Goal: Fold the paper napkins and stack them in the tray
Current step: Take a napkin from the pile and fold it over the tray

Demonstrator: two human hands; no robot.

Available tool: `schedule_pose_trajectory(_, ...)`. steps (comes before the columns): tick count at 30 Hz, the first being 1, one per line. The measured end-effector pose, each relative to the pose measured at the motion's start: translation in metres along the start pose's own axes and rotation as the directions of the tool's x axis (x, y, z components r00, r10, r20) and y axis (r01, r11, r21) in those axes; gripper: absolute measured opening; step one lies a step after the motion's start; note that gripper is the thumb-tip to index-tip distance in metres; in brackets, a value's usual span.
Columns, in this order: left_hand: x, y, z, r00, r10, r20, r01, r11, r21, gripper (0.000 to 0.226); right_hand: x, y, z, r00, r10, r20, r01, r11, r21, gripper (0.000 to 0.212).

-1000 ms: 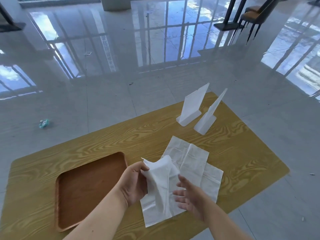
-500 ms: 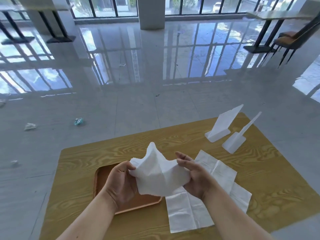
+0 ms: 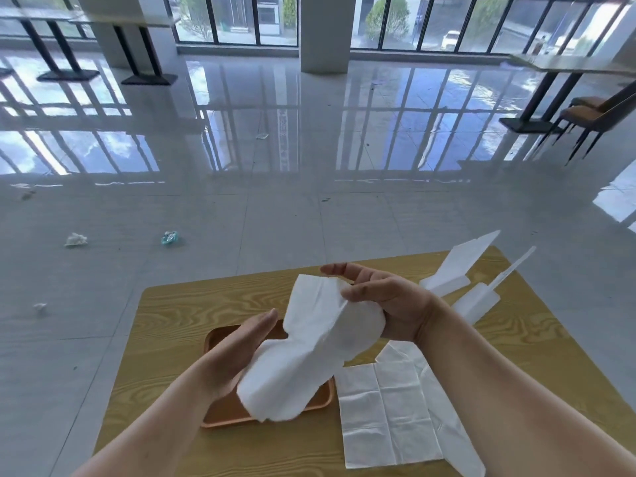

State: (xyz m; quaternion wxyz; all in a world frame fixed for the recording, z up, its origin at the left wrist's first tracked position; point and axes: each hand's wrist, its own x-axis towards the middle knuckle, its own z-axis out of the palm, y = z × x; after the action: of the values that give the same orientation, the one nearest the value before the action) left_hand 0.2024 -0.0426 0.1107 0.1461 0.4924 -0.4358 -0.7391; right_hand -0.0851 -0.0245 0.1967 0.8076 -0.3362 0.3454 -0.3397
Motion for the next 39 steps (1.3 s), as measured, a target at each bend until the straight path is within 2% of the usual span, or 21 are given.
schedule_pose_trajectory(1,0.0,0.008,0.004,0.997,-0.022,0.074,0.024,0.999,-0.031,0.097,-0.001,-0.002,0.0,0.999,0.01,0.043,-0.01,1.0,-0.001,0.061)
schedule_pose_trajectory(4,-0.003,0.021,0.006,0.969,-0.084,0.233,0.113,0.987,-0.113,0.095,-0.007,-0.004,-0.003,0.997,0.013,0.08,-0.014,1.0,0.02,0.058)
schedule_pose_trajectory(6,-0.006,0.022,0.007,0.924,-0.07,0.376,0.152,0.969,-0.194,0.075,-0.01,-0.001,-0.008,0.999,-0.024,0.034,0.022,0.997,0.075,0.052)
schedule_pose_trajectory(8,-0.006,0.02,0.012,0.912,-0.041,0.407,0.135,0.969,-0.206,0.06,-0.011,0.007,-0.013,0.995,-0.086,-0.053,0.093,0.983,0.157,0.052)
schedule_pose_trajectory(11,-0.007,0.019,0.023,0.949,0.06,0.308,0.045,0.945,-0.324,0.061,-0.011,0.033,-0.016,0.979,-0.184,-0.085,0.202,0.912,0.356,0.066)
schedule_pose_trajectory(14,-0.006,0.024,0.03,0.971,0.151,0.187,-0.068,0.919,-0.388,0.068,-0.012,0.07,-0.011,0.98,-0.19,-0.05,0.191,0.86,0.473,0.099)
schedule_pose_trajectory(15,-0.006,0.025,0.031,0.973,0.162,0.166,-0.083,0.912,-0.401,0.069,-0.01,0.083,-0.008,0.984,-0.177,-0.037,0.173,0.86,0.479,0.104)
schedule_pose_trajectory(17,-0.007,0.026,0.03,0.975,0.162,0.152,-0.082,0.899,-0.431,0.071,-0.007,0.103,-0.002,0.989,-0.149,-0.021,0.142,0.878,0.456,0.096)
schedule_pose_trajectory(21,-0.014,0.029,0.024,0.976,0.148,0.162,-0.059,0.888,-0.457,0.066,-0.002,0.114,0.006,0.994,-0.067,-0.082,0.09,0.943,0.32,0.062)
schedule_pose_trajectory(25,-0.014,0.028,0.018,0.98,0.156,0.12,-0.081,0.875,-0.476,0.073,-0.001,0.109,0.011,0.99,-0.049,-0.132,0.086,0.953,0.29,0.057)
schedule_pose_trajectory(28,-0.015,0.029,0.016,0.983,0.146,0.11,-0.071,0.859,-0.508,0.062,0.002,0.103,0.014,0.978,-0.07,-0.197,0.135,0.932,0.337,0.054)
schedule_pose_trajectory(31,-0.017,0.031,0.014,0.996,0.092,-0.01,-0.088,0.905,-0.415,0.047,0.008,0.094,0.011,0.936,-0.065,-0.347,0.195,0.915,0.354,0.04)
schedule_pose_trajectory(33,-0.018,0.032,0.014,0.995,0.078,-0.062,-0.096,0.918,-0.384,0.043,0.008,0.089,0.005,0.909,-0.057,-0.412,0.213,0.915,0.342,0.043)
schedule_pose_trajectory(35,-0.017,0.033,0.015,0.993,0.069,-0.097,-0.101,0.921,-0.376,0.047,0.005,0.084,0.006,0.934,-0.052,-0.353,0.157,0.948,0.277,0.046)
schedule_pose_trajectory(37,-0.017,0.034,0.016,0.99,0.063,-0.124,-0.103,0.929,-0.355,0.046,0.005,0.083,0.006,0.951,-0.033,-0.307,0.095,0.977,0.189,0.038)
schedule_pose_trajectory(39,-0.019,0.033,0.015,0.99,0.055,-0.131,-0.094,0.945,-0.312,0.041,0.006,0.08,0.003,0.92,-0.003,-0.391,0.075,0.983,0.168,0.035)
